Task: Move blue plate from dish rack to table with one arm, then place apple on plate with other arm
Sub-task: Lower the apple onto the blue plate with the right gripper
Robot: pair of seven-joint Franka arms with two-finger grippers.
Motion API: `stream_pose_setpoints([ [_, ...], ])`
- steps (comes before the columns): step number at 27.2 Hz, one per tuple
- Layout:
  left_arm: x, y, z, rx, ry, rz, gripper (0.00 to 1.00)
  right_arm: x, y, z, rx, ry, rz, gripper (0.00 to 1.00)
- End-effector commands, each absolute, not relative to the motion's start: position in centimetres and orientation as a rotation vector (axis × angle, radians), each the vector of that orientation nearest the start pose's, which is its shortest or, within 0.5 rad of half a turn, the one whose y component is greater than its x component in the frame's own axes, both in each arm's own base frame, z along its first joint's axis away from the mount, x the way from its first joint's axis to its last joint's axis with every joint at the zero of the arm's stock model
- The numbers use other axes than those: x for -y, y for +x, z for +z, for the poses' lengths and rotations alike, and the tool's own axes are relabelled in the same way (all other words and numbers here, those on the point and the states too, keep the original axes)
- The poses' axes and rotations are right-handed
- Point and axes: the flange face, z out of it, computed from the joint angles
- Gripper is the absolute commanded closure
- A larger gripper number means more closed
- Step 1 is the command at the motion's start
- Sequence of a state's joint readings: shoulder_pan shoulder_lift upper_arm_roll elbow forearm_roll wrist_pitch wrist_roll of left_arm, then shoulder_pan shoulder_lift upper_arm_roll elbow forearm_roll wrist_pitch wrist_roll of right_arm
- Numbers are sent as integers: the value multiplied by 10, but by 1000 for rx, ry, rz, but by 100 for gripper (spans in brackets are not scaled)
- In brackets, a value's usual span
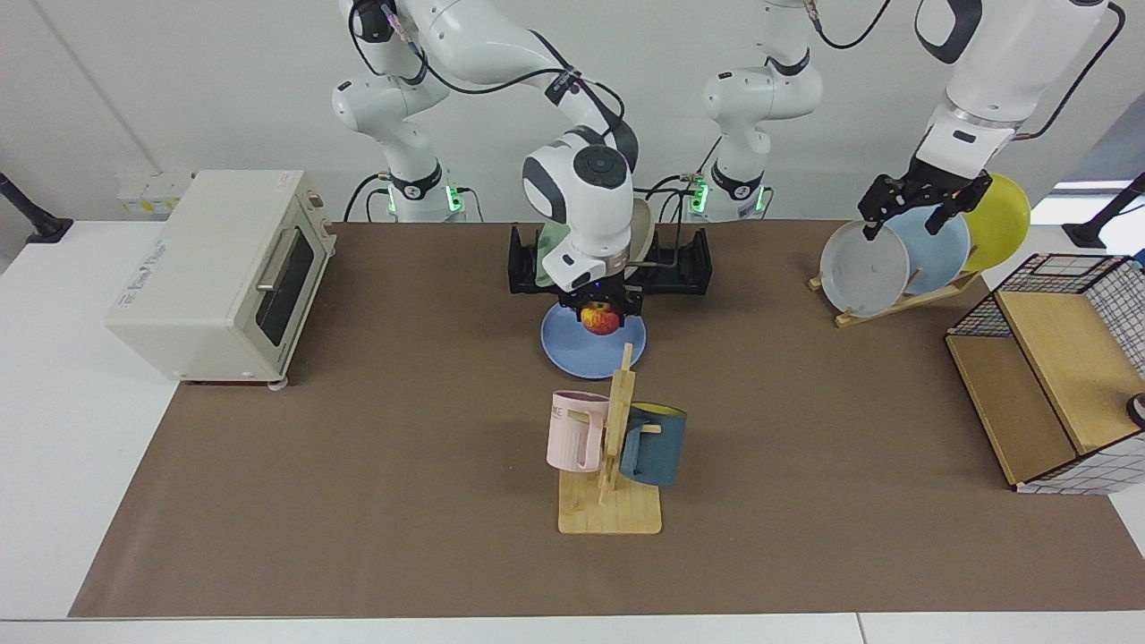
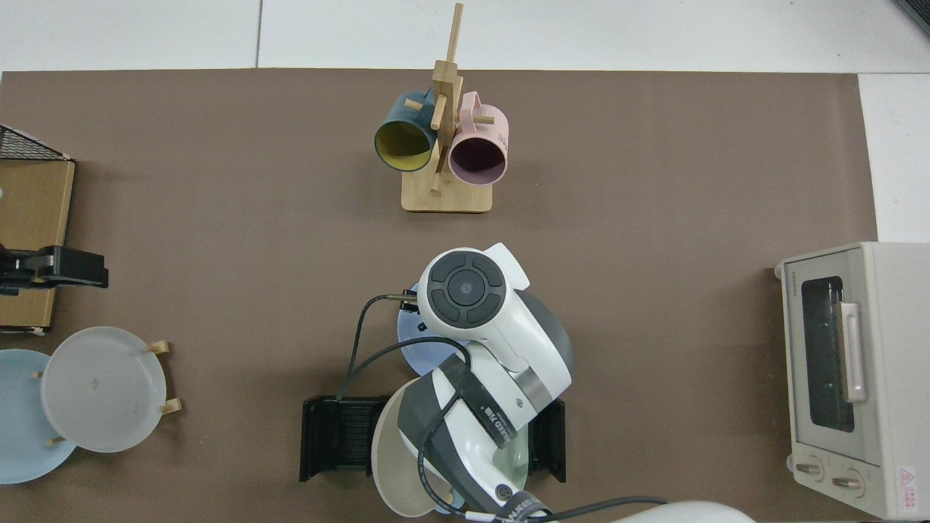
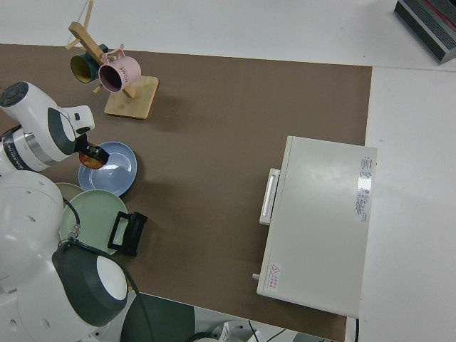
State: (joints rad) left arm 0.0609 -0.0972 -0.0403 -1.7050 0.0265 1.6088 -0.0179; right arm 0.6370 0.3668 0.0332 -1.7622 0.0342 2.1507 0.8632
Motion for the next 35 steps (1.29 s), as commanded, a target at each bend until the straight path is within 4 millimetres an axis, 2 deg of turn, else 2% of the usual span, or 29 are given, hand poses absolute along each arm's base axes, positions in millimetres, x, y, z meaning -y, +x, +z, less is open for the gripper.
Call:
stream_pose_setpoints([
  [1, -13, 523, 623, 63, -3093, -12, 0, -389, 507, 328, -385, -3069, -3, 100],
  [4, -7, 523, 624, 46, -3094, -15, 0, -385, 502, 307, -389, -3061, -15, 100],
  [7, -2, 523, 624, 32, -3094, -15, 0, -386, 501, 301, -388, -3067, -1, 99],
  [8, -1, 523, 624, 30, -3094, -15, 0, -385, 502, 303, -391, -3069, 3, 83],
  [9, 0, 523, 623, 27, -3094, -15, 0, -383, 504, 303, -403, -3067, 13, 52],
  [10, 1, 523, 624, 25, -3094, -17, 0, -382, 506, 305, -408, -3069, 18, 6],
  [11, 1, 523, 624, 25, -3094, -17, 0, -382, 507, 307, -403, -3077, 24, 1],
  [17, -4, 523, 624, 39, -3094, -17, 0, -391, 524, 370, -403, -3083, 68, 0],
  [19, -6, 523, 624, 44, -3094, -17, 0, -388, 528, 389, -412, -3075, 59, 0],
  [21, -6, 523, 624, 44, -3094, -17, 0, -377, 533, 409, -426, -3059, 30, 0],
  [25, -4, 523, 624, 39, -3094, -17, 0, -334, 549, 469, -353, -3011, -76, 0],
  [27, -3, 523, 624, 34, -3094, -17, 0, -314, 553, 488, -271, -3015, -106, 0],
  [29, -3, 523, 624, 34, -3094, -17, 0, -290, 561, 499, -198, -3024, -128, 0],
  [32, -3, 523, 624, 34, -3094, -17, 0, -242, 577, 516, -103, -3037, -182, 0],
  [35, -3, 523, 624, 34, -3094, -17, 0, -205, 589, 525, 6, -3047, -220, 0],
])
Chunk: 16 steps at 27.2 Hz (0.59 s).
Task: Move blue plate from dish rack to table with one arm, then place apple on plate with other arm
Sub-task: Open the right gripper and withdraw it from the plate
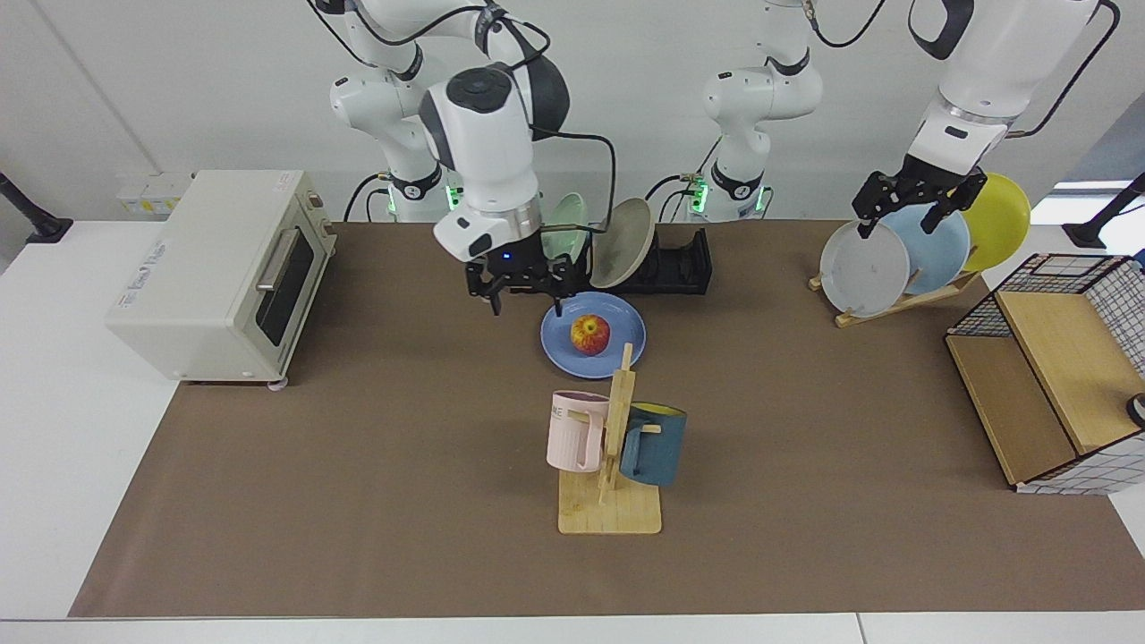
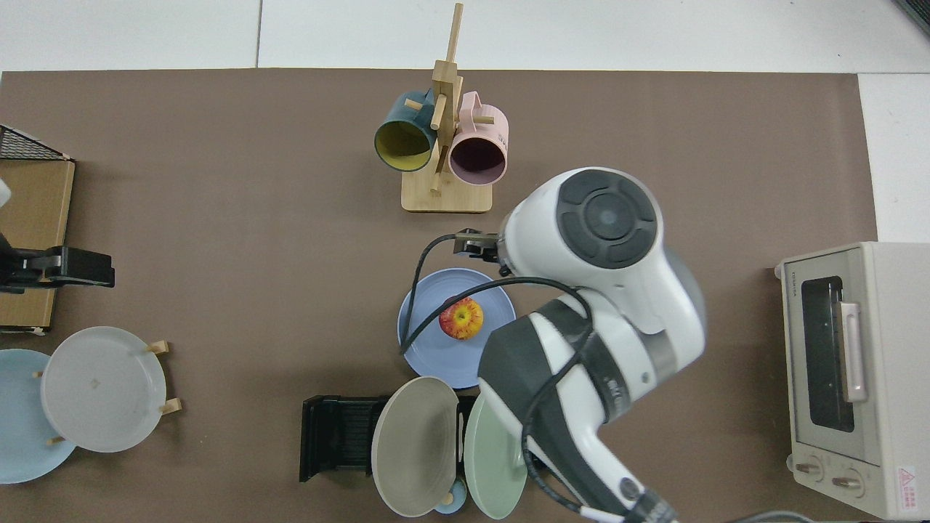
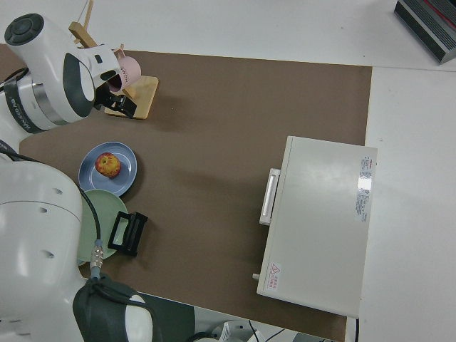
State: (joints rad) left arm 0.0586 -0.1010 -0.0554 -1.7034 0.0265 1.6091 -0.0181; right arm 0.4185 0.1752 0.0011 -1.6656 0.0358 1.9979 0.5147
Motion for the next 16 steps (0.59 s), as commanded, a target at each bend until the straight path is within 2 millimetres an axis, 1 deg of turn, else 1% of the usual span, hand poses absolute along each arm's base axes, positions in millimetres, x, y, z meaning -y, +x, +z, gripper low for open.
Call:
stream_pose_setpoints([
  [1, -3, 523, 625, 34, -3094, -20, 0, -189, 593, 526, 35, -3053, -226, 0],
  [4, -3, 522, 625, 34, -3094, -20, 0, -154, 599, 532, 127, -3066, -228, 0],
  [6, -2, 522, 625, 32, -3094, -20, 0, -125, 603, 533, 168, -3077, -208, 0],
  [8, -3, 523, 625, 34, -3094, -20, 0, -100, 602, 540, 202, -3082, -206, 0],
  [12, -3, 523, 625, 34, -3094, -20, 0, -64, 598, 547, 201, -3094, -158, 0],
  [16, -2, 522, 626, 32, -3094, -22, 0, -46, 587, 560, 203, -3098, -138, 0],
])
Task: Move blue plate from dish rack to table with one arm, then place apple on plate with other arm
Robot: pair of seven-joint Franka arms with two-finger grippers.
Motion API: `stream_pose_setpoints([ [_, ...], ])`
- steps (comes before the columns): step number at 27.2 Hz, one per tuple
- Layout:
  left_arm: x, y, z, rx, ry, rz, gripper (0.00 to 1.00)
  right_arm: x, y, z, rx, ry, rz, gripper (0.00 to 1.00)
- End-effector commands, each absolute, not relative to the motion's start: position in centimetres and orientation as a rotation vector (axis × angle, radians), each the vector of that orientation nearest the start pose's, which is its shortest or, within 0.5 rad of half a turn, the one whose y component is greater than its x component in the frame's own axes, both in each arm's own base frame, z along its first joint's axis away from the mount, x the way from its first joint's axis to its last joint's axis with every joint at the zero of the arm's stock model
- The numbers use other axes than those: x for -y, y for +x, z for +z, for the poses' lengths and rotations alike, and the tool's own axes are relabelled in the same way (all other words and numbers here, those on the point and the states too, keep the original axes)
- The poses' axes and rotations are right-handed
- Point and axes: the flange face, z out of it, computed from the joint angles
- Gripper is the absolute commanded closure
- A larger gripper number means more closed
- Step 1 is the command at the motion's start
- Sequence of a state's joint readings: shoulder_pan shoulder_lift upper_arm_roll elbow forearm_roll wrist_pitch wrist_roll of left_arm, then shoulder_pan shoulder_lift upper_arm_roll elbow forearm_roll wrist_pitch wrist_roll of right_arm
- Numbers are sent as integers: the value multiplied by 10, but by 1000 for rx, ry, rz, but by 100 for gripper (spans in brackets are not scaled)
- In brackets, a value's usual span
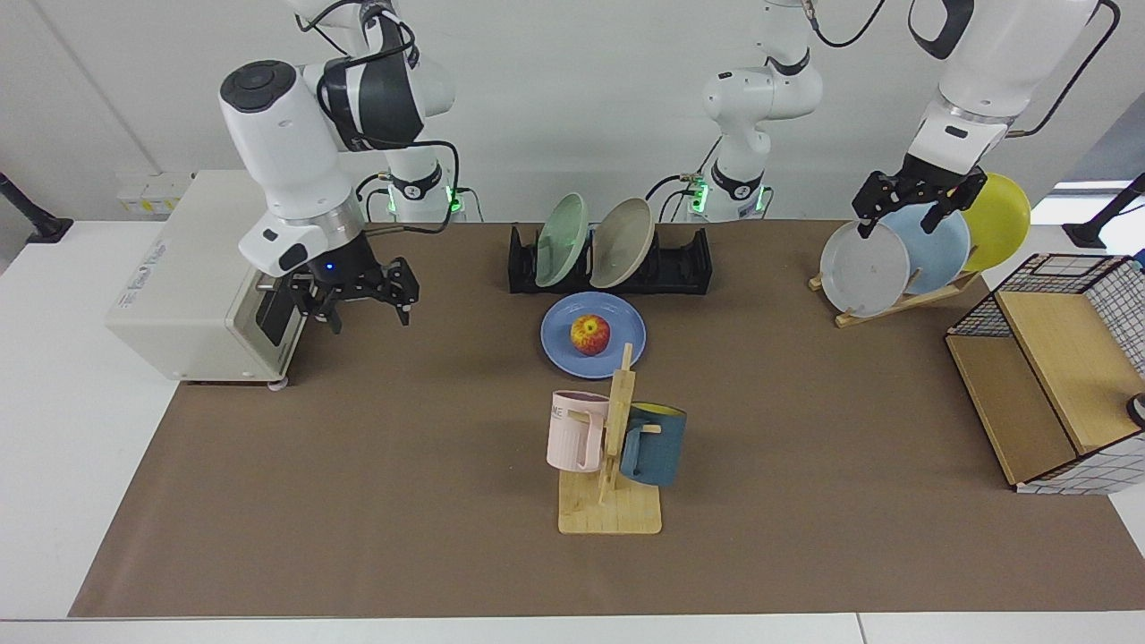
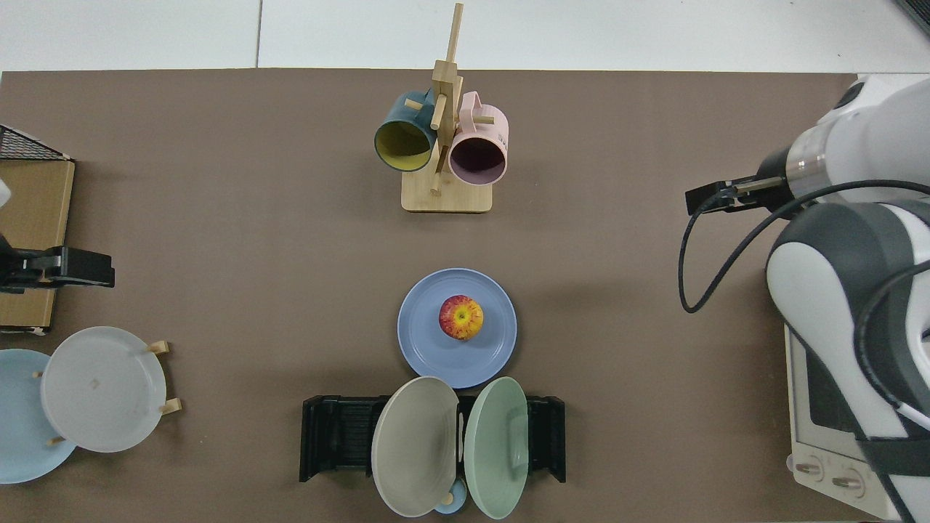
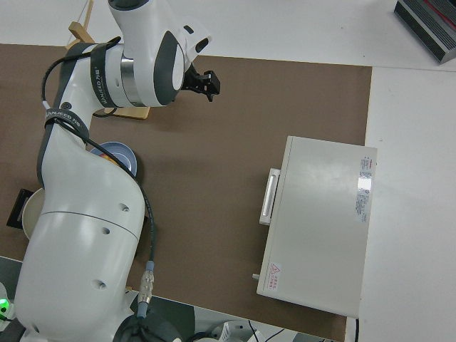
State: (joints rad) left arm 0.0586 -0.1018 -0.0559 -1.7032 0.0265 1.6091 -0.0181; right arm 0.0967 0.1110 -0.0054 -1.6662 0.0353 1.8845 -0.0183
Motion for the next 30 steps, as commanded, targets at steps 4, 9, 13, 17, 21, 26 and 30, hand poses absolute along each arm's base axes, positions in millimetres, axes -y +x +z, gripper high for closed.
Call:
stream_pose_setpoints([
  [4, -1, 523, 625, 30, -3094, -20, 0, -38, 578, 560, 172, -3101, -107, 0],
  [9, -1, 522, 626, 30, -3094, -22, 0, -41, 561, 548, 188, -3118, -88, 0],
  [13, -1, 522, 626, 30, -3094, -22, 0, -39, 565, 548, 104, -3151, -119, 0],
  [17, -1, 522, 627, 30, -3094, -27, 0, -32, 569, 549, -104, -3145, -137, 0],
  [21, -2, 523, 627, 32, -3094, -27, 0, -31, 569, 550, -121, -3144, -137, 0],
  [26, -1, 523, 627, 30, -3094, -27, 0, -32, 568, 550, -122, -3143, -137, 0],
  [30, -1, 523, 628, 30, -3094, -29, 0, -32, 568, 550, -105, -3144, -137, 0],
])
